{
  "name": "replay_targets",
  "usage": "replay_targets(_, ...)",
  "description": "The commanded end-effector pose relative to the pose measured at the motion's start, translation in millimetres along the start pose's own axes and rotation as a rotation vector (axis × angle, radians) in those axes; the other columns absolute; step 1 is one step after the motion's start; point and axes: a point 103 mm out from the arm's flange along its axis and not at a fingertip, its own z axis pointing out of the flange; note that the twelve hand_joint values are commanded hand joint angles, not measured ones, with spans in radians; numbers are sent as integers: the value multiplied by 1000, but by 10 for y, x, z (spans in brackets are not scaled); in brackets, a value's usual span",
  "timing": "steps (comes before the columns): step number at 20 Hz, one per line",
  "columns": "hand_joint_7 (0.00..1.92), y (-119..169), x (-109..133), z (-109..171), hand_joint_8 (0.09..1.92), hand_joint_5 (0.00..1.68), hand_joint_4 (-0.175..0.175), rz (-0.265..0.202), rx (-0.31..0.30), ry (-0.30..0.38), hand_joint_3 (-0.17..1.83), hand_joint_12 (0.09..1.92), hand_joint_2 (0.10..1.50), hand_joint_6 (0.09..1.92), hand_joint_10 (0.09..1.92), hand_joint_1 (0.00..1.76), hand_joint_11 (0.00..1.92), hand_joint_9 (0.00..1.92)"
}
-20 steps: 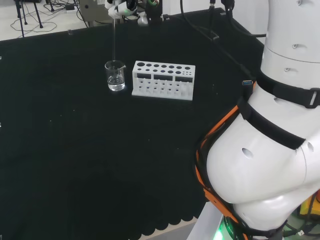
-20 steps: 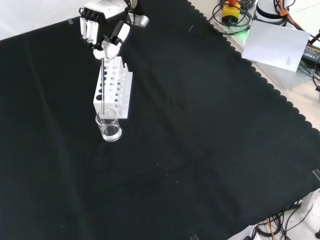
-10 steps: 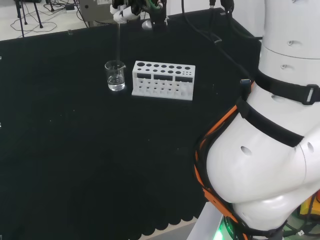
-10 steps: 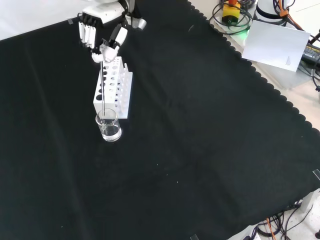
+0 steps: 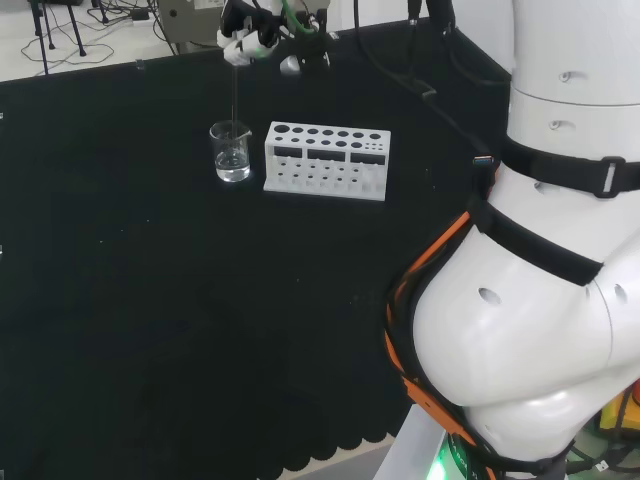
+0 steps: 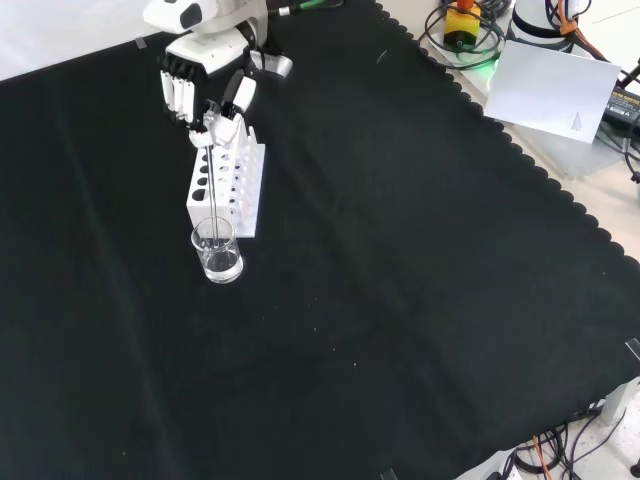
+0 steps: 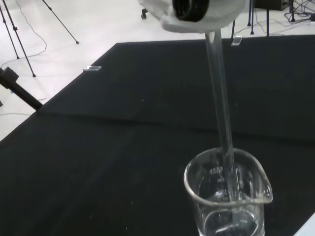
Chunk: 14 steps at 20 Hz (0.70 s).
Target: Stir in the beaker to the left of the white test tube rack with the glass rod.
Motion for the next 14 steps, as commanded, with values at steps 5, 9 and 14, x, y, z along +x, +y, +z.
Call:
replay_targets(5,1153,-25,13,68,1044,1202,-175,17,29,2,52,825,1020,311,694,1299,1342,1724)
replay_targets(9,1152,-19,136,105,1046,1202,-175,-6,44,-14,50,824,1021,310,695,1299,1341,1723)
replay_targets(14,1151,54,291,219,1048,1202,-175,-38,66,-13,46,824,1023,310,696,1299,1341,1723)
